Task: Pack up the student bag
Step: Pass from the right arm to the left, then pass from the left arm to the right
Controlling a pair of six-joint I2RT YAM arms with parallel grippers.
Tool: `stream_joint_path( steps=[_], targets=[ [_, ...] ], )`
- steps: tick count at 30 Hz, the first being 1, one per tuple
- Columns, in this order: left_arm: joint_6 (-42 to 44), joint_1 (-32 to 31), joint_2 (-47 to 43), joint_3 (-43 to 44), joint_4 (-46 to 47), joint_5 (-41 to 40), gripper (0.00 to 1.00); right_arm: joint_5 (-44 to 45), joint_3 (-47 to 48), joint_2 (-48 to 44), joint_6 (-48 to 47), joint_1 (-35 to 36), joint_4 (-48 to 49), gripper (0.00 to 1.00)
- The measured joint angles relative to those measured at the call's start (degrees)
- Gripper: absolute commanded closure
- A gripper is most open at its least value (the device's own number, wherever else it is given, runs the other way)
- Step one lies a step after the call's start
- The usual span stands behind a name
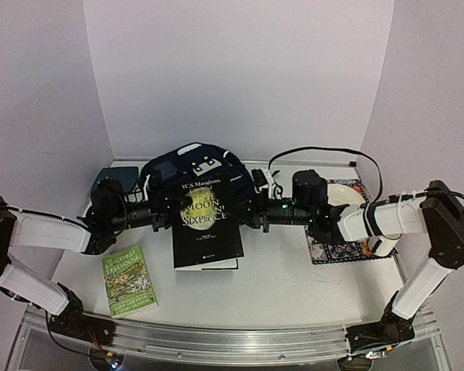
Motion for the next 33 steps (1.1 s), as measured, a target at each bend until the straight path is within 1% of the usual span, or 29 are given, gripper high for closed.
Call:
stream_joint_path(
  steps=[5,7,9,11,15,17,21,22,28,33],
  targets=[
    [-0.5,0.3,-0.4,0.0,1.1,0.0,0.89,-1.3,1.2,1.2,0.1,-0.9,0.8,1.0],
    [-0.5,0.2,-0.9,0.0,1.7,-0.1,0.94,-1.6,1.2,1.6,0.1,-1.3,1.2,0.92],
    [-0.3,0.2,-1.1,0.0,1.9,-0.4,0.97,-1.7,1.2,1.9,0.1,-1.4,1.6,0.78],
    [-0.2,0.2,-1.2,0.0,2.4,-0.7,1.0,-1.0,1.2,2.0,-0.2,-1.8,1.1,0.59],
    [0.3,-0.5,-1.2,0.1,1.8,-2.0,1.0,-0.3,1.1,2.1,-0.3,-2.5,2.7,0.3],
    [0.4,-0.5,-1.2,0.1,1.2,-2.5,1.0,0.1,0.7,2.0,-0.7,-2.5,3.5,0.18],
    [0.3,-0.5,-1.2,0.1,0.6,-3.6,1.0,3.1,-1.3,-0.4,-2.9,-3.0,2.3,0.03],
    [0.2,-0.4,-1.2,0.1,0.8,-4.0,1.0,4.2,-2.0,-1.1,-3.6,-3.2,1.4,0.02],
    [0.3,-0.4,-1.3,0.1,2.3,-9.7,1.0,10.1,-5.9,-4.7,-6.4,-3.8,-3.4,0.02],
    [0.3,-0.3,-1.3,0.3,2.6,-16.4,1.0,13.2,-8.4,-5.6,-6.2,-3.6,-2.0,0.02]
  ],
)
